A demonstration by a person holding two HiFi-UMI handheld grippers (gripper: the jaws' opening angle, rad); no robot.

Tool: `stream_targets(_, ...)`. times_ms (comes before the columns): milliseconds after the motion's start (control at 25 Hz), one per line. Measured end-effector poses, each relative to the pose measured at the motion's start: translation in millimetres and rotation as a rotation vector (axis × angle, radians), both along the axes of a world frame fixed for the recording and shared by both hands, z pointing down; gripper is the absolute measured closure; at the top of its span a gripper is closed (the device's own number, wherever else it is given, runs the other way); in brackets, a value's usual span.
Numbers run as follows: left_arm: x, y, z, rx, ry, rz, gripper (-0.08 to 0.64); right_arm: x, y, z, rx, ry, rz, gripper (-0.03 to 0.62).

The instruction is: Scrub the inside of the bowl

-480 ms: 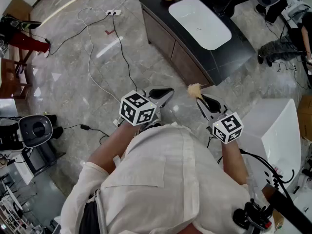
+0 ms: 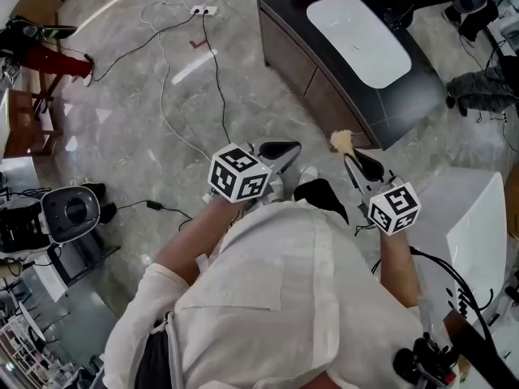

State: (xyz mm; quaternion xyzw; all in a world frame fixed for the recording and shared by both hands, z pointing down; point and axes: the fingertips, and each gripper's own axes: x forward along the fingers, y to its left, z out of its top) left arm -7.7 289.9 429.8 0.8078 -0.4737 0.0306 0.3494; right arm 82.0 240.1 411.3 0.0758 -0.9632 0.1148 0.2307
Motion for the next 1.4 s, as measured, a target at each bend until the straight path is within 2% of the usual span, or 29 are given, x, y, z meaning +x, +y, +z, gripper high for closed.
stream_targets(200,-20,-35,1,-0.002,0.002,-0.004,0.554,-18,-33,5,-0.016,-0.014,0.010,0.540)
stream_targets(400,-48,-80,2,-0.019,-0.004,-0.018,0.554,-52,-85,14,-0.026,-0.039,0.013,0.540)
stream_targets(600,-77,-154,-6,-0.032,-0.012,-0.019,0.552,-89,-158,3,-0.034,-0.072,-0.006,0.540)
stream_targets(840,-93,-229,-17,0.002,-0.043,-0.028,0.552,-106,-222,0,-0.027,-0.089,-0.020,0.541)
stream_targets(1040,-110,-280,-20,-0.003,-0.038,0.011,0.546,-120,-262,4,-0.045,-0.078,0.000,0.540)
stream_targets(1240,-140,-334,-21,0.000,-0.030,0.088,0.531,-133,-294,11,-0.049,-0.067,0.080,0.541)
stream_targets(1400,-180,-392,-20,0.009,-0.017,0.124,0.523,-139,-321,18,-0.045,-0.049,0.161,0.541)
